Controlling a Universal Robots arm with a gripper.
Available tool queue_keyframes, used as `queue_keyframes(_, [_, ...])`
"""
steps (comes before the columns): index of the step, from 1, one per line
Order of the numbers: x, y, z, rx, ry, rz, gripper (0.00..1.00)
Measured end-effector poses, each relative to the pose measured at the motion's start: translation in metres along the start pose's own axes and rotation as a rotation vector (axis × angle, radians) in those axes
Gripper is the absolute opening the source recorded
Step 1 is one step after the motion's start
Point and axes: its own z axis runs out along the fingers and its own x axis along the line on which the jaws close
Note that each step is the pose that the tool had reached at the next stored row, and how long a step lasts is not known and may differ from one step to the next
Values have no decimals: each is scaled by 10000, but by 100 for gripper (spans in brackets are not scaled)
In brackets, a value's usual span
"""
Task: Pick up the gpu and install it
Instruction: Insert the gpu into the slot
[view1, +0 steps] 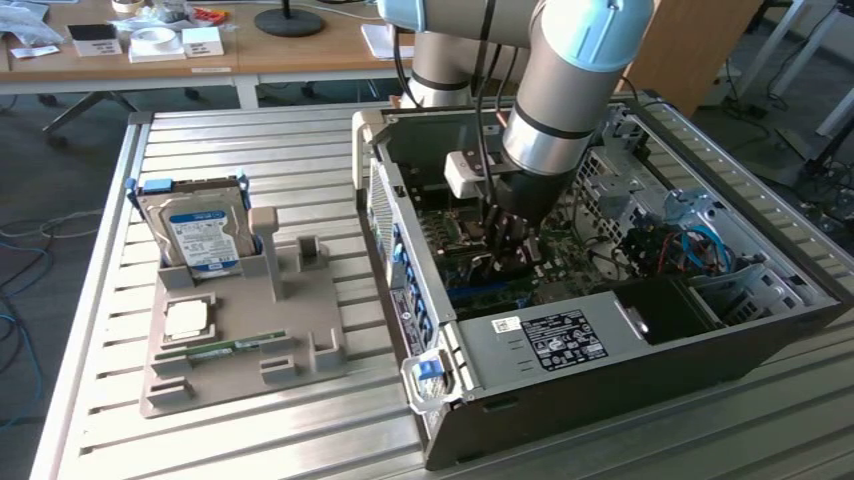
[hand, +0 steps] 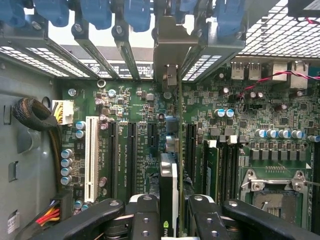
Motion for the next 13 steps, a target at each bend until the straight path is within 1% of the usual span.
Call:
queue_keyframes(4, [1, 0, -6, -6, 12, 1, 27])
queue_keyframes(13, [0, -1, -36, -6, 12, 1, 27])
